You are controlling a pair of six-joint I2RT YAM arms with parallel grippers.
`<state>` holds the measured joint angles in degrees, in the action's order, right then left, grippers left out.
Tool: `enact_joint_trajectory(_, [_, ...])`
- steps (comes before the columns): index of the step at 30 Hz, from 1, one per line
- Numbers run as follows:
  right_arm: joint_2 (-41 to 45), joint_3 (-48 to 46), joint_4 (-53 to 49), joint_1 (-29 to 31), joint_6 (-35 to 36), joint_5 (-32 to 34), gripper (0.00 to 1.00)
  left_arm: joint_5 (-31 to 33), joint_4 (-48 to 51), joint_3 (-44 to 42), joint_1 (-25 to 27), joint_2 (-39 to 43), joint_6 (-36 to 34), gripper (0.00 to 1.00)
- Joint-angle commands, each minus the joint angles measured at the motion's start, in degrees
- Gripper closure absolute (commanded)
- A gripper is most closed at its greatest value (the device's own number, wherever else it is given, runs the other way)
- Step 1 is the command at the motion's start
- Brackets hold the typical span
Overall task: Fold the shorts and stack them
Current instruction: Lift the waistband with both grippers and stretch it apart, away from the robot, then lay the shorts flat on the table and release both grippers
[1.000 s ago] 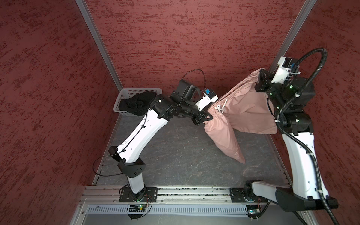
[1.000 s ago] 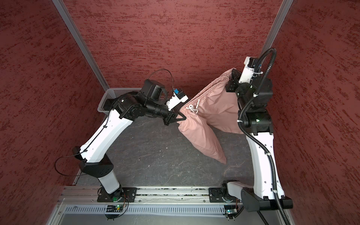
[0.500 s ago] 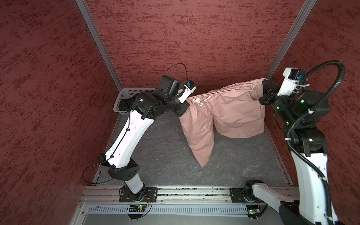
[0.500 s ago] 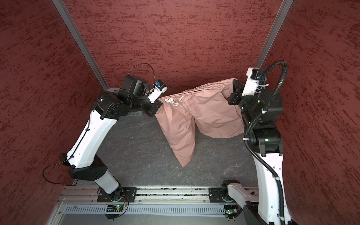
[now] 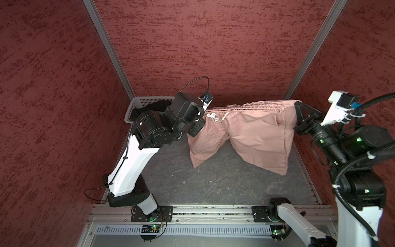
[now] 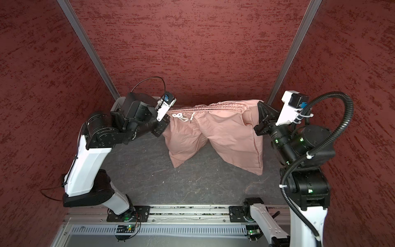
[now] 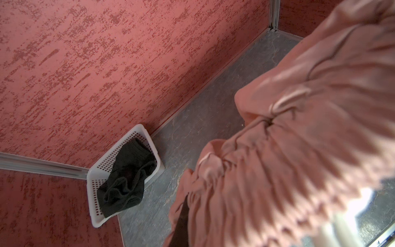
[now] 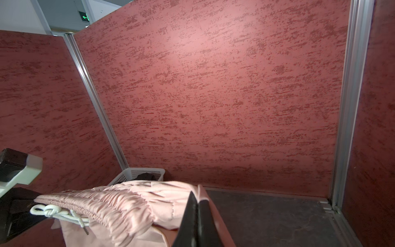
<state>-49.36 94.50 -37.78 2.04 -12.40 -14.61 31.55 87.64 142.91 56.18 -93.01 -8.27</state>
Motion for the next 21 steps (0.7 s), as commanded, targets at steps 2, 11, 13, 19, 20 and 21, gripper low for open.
enact_joint_trajectory(2, [0.92,1.52,-2.89,-1.61,-3.89,4.89,1.00,12.68,13.99,6.85,5.49,0.90,9.20,1.00])
enact_joint_trajectory(11, [-8.21,-9.78,5.35,-1.61,-7.10,3.03,1.00,-13.67,-1.76,-11.02,-19.47,0.28,3.10,1.00])
enact_joint_trajectory(13, [-12.57,-11.82,8.46,-1.61,-7.23,1.81,1.00,-20.82,-5.99,-14.70,-26.38,-2.10,1.78,1.00])
enact_joint_trajectory(19, [-26.10,-16.88,21.10,-1.60,-8.92,-2.35,1.00,-25.11,-13.19,-14.72,-35.62,-18.40,-4.74,1.00])
enact_joint_trajectory(20, [-28.89,-17.55,24.18,-1.60,-8.95,-3.09,1.00,-24.58,-13.78,-12.53,-36.15,-22.55,-5.56,1.00])
enact_joint_trajectory(21, [-32.00,-17.72,26.77,-1.60,-8.95,-3.35,1.00,-24.90,-14.84,-10.30,-36.84,-26.58,-6.10,1.00])
